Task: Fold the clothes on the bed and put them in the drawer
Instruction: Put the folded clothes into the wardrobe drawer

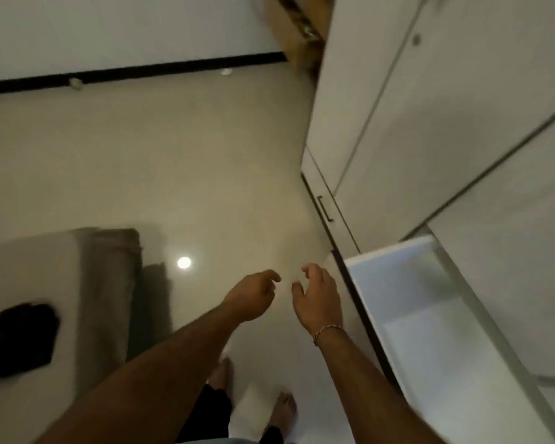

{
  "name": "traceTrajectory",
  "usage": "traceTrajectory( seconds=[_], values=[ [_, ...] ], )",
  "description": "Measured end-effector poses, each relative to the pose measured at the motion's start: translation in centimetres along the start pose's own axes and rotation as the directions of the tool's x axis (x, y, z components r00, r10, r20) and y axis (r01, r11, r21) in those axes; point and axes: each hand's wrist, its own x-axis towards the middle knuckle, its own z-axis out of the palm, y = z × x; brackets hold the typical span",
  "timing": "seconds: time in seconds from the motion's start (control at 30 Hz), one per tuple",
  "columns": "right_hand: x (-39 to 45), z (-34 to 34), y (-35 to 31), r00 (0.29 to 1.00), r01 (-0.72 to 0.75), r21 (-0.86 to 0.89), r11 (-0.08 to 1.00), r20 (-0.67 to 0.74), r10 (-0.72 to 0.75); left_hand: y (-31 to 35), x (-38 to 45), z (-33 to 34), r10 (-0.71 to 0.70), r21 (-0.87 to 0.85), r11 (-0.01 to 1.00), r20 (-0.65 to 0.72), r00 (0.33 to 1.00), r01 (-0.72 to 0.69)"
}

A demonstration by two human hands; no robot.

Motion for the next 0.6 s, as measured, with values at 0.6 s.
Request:
traceTrajectory(
  seconds=[0.6],
  values=[
    [-5.4, 38.4, -38.5, 0.527, 0.208, 0.037, 0.977, 0.838, -0.144, -44.2, -25.7, -19.7, -0.919, -0.966, 0.123, -0.023, 0.393, 0.229]
  ],
)
